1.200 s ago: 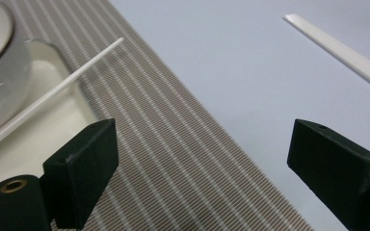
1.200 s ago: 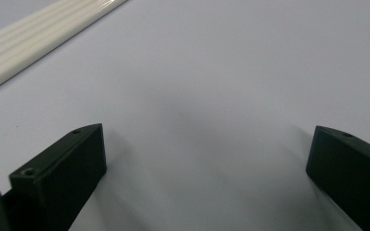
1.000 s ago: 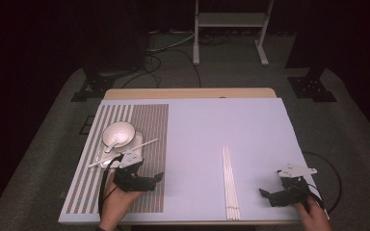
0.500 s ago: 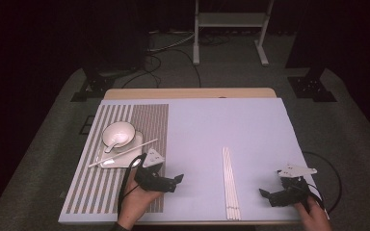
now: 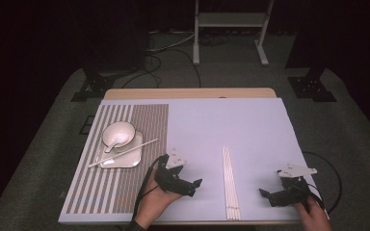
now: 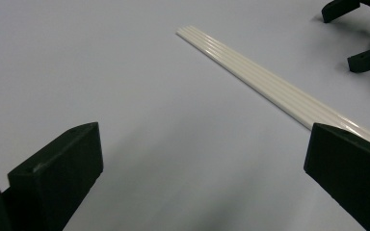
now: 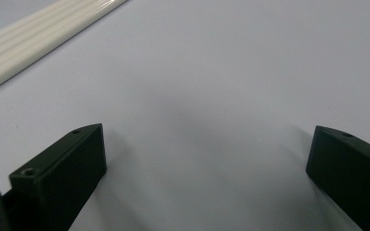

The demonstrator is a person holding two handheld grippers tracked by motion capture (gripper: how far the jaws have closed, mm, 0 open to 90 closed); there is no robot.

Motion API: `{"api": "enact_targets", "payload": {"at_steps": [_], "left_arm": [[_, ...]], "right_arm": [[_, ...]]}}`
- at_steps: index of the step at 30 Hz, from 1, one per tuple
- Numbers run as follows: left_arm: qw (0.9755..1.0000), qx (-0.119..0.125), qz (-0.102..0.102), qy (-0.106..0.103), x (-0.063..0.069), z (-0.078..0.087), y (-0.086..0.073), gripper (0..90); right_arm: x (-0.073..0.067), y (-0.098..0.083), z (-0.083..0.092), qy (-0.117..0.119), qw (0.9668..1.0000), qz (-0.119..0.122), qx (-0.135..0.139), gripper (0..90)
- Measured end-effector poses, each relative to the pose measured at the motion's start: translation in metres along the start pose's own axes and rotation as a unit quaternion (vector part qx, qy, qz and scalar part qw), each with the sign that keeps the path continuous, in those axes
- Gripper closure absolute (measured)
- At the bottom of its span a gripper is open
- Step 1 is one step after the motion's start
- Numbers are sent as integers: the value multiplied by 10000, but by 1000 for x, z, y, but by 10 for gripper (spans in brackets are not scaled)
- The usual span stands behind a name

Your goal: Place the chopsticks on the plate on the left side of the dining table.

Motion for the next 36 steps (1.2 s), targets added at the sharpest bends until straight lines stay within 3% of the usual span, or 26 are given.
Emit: {"api": "enact_targets", "payload": {"at_steps": [22, 36], "left_arm": [[9993, -278, -213, -157, 47, -57, 19, 0], [9978, -555, -370, -45, 59, -76, 16, 0]], "right_arm": [[0, 0, 0, -1, 10000, -1, -1, 0], [0, 0, 0, -4, 10000, 1, 0, 0]]}}
Point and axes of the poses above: each handheld gripper's, and its own axes: z roughly backward along the jaws, y roughly out of its top, x roughly to its right, the point moved 9 cm from there along -z, roughly forward along the jaws, and after that the axes turned 14 degrees about -x, right-handed, at the moved point
